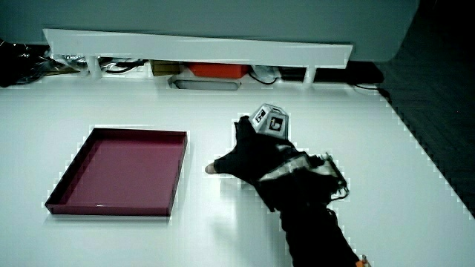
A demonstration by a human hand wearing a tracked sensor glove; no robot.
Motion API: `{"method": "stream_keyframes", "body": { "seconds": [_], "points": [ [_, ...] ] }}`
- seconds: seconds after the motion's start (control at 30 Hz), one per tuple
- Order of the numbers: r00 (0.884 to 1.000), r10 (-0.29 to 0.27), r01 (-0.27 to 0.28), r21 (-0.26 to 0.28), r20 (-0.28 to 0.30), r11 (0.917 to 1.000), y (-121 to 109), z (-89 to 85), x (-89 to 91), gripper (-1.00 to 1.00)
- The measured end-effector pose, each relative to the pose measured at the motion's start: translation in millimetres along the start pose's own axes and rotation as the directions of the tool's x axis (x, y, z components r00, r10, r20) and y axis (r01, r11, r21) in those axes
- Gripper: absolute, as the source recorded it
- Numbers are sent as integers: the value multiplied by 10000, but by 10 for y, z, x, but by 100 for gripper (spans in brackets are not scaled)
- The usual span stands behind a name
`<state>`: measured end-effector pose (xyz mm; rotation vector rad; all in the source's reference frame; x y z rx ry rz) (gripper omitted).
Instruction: Pick socket
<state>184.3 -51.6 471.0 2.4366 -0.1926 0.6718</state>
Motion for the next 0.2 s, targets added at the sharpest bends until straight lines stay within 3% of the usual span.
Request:
{"method": "stream_keyframes", "body": {
  "seconds": [0.13,0.17,0.2],
  "points": [
    [9973,703,-707,186,198,9973,-83,117,-299,100],
    [9919,644,-723,-704,-1094,9949,-42,64,-289,100],
    [9861,1193,-1260,-525,-1154,9906,-18,52,-341,100]
  ]
}}
